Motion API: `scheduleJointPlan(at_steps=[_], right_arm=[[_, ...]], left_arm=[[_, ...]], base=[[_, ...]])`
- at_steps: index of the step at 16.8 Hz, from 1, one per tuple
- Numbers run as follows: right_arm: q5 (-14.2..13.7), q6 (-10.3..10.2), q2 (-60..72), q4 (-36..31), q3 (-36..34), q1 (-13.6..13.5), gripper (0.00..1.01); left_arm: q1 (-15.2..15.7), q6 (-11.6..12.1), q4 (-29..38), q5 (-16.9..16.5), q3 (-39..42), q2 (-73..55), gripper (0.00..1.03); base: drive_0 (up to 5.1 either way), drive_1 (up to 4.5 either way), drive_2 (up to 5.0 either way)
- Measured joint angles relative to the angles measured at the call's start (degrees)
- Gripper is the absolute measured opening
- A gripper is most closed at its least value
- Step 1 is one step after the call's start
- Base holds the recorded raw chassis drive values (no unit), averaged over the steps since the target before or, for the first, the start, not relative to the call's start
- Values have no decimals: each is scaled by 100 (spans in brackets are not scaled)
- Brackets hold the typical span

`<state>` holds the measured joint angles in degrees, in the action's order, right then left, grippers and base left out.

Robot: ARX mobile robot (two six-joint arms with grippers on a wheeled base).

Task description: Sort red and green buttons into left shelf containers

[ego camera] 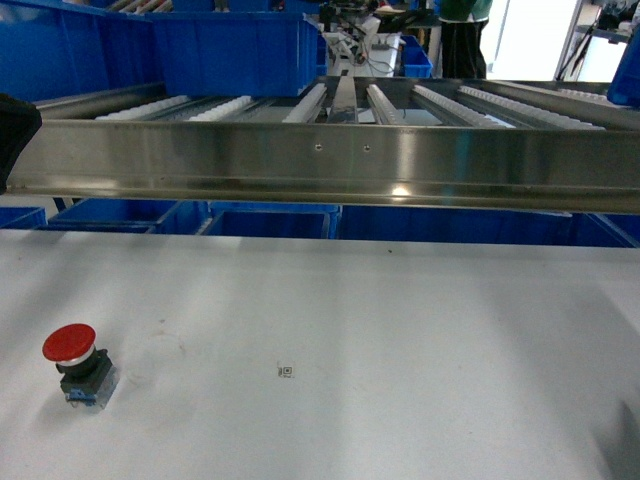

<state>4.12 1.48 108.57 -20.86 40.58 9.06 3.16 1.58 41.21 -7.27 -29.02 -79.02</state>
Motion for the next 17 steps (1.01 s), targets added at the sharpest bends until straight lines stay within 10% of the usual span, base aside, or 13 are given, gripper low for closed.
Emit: scheduleJointPlan(at_steps=[9,15,17], right_arm=[[61,70,389,-494,-120,-85,95],[35,74,400,-708,-199,-284,32],[-2,118,420,-793,-214,-315,27]], left_arm=[[0,0,0,-2,0,0,98],[0,0,0,-2,0,0,98],[0,0,-2,-2,0,0,98]], base=[[0,0,0],[0,0,0],[0,0,0]])
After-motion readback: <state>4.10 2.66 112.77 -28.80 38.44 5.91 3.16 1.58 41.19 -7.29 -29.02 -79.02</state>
